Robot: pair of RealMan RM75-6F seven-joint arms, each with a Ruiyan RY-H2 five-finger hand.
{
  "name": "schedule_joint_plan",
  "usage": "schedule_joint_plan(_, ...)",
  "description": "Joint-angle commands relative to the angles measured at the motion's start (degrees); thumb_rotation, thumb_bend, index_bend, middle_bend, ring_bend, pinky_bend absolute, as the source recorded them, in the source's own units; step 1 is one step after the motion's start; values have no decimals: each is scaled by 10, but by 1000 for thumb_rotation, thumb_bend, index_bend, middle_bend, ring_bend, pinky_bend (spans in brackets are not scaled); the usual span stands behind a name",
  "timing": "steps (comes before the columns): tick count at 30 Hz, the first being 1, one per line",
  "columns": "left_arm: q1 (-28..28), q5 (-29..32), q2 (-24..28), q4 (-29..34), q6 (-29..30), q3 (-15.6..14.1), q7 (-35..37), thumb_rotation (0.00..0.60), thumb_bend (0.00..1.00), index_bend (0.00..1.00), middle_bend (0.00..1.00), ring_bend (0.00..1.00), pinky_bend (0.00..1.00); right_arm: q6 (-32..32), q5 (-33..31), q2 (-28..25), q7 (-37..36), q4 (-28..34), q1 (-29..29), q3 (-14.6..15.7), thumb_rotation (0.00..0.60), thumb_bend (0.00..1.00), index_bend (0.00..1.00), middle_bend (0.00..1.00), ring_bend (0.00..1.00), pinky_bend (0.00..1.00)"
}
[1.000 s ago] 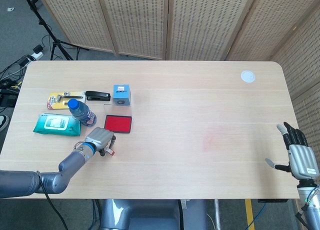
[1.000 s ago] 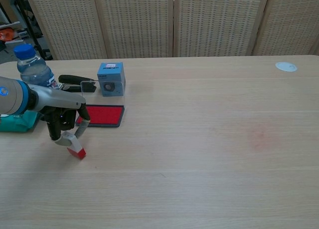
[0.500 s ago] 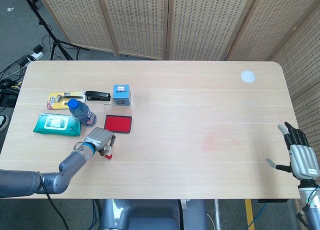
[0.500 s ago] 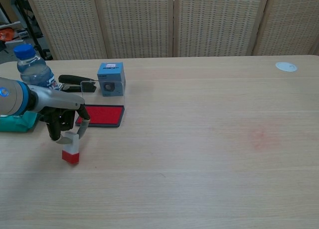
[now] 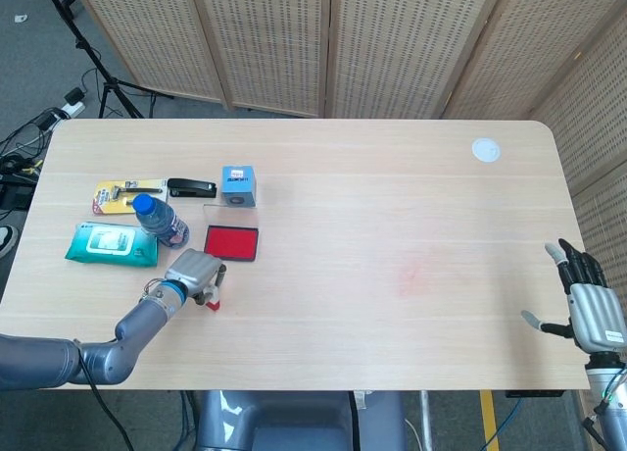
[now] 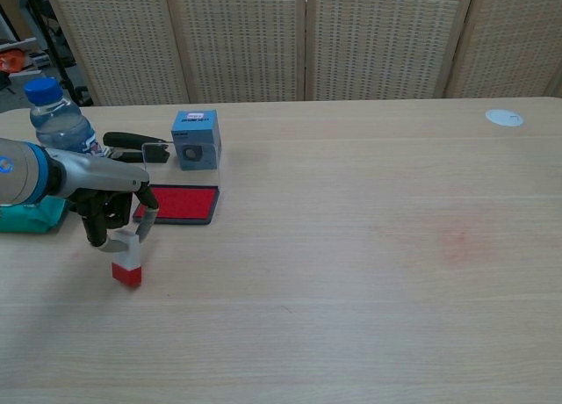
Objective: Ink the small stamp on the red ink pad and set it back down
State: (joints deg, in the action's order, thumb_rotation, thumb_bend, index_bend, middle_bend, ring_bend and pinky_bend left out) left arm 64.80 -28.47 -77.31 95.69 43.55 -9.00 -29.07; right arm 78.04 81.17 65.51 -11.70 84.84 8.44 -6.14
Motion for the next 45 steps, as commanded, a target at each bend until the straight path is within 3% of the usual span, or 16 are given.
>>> schedule_joint_plan(1, 0, -3, 2, 6, 3, 0, -4, 600, 358, 528, 965, 931, 838, 0, 0, 0, -1, 0, 0, 0, 600, 0, 0, 0, 0, 0)
schedule_joint_plan(27, 2, 9, 37, 62, 13, 0, -23, 600, 283, 464, 965, 931, 838, 1, 2, 0, 2, 1, -1, 1, 600, 0, 0, 0, 0, 0)
schedule_joint_plan(35, -26, -56, 90, 112, 56, 16, 7, 600, 247, 429, 946, 922, 833, 5, 6, 0, 5, 4, -2, 3, 600, 0, 0, 0, 0, 0)
schedule_joint_plan(38, -62, -135, 126, 147, 90, 28, 50, 600, 174, 326, 808, 756, 793, 9, 9, 0, 7, 5, -3, 4, 600, 0, 0, 0, 0, 0)
schedule_joint_plan(39, -78, -168, 138, 159, 103, 30, 67, 600, 142, 238, 650, 590, 716, 10, 10, 0, 7, 6, -3, 4, 600, 0, 0, 0, 0, 0)
schedule_joint_plan(40, -102, -215, 159, 179, 127, 27, 90, 600, 111, 136, 427, 389, 581, 13, 11, 0, 8, 6, -4, 4, 600, 0, 0, 0, 0, 0)
schedule_joint_plan(41, -132, -271, 180, 197, 158, 17, 113, 600, 91, 78, 276, 258, 477, 17, 12, 0, 9, 7, -5, 3, 600, 0, 0, 0, 0, 0)
schedule_joint_plan(42, -141, -287, 185, 199, 165, 14, 121, 600, 67, 19, 105, 106, 318, 18, 12, 0, 9, 7, -6, 3, 600, 0, 0, 0, 0, 0)
schedule_joint_plan(43, -163, -333, 196, 201, 185, 7, 143, 600, 47, 0, 14, 29, 196, 20, 12, 0, 10, 8, -6, 2, 600, 0, 0, 0, 0, 0)
schedule_joint_plan(45, -211, -423, 214, 193, 226, -10, 204, 600, 31, 0, 0, 0, 76, 26, 13, 0, 10, 10, -8, 1, 600, 0, 0, 0, 0, 0)
